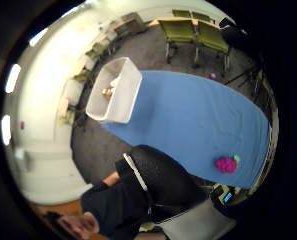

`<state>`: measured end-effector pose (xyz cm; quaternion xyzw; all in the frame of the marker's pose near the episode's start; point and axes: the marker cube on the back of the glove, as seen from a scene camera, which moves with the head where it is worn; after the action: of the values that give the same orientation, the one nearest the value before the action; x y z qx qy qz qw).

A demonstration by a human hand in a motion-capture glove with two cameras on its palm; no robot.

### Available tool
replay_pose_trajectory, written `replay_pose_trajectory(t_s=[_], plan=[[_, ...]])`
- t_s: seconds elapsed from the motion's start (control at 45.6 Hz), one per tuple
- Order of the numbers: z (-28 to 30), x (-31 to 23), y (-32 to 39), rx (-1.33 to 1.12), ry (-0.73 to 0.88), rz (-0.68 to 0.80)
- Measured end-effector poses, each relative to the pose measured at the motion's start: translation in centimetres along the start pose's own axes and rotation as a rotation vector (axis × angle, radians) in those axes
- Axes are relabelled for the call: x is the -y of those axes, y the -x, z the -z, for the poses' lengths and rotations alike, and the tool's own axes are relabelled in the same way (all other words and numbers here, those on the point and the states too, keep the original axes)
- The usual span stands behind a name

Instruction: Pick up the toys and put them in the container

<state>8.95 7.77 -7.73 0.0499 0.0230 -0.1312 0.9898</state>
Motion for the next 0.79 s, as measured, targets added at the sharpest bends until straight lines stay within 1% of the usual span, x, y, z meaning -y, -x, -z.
replay_pose_trajectory(t_s=[0.044, 0.11, 0.329, 0.46, 0.636, 0.789], plan=[[-0.9, -1.0, -2.2, -0.030, 0.000, -0.127], [-2.4, -2.8, -4.7, -0.038, 0.005, -0.185], [-9.3, -7.2, -10.5, -0.064, 0.023, -0.234], [-15.1, -9.2, -12.6, -0.067, 0.095, -0.248], [-21.8, -11.7, -14.1, -0.007, 0.193, -0.252], [-25.0, -13.3, -15.0, 0.023, 0.241, -0.262]])
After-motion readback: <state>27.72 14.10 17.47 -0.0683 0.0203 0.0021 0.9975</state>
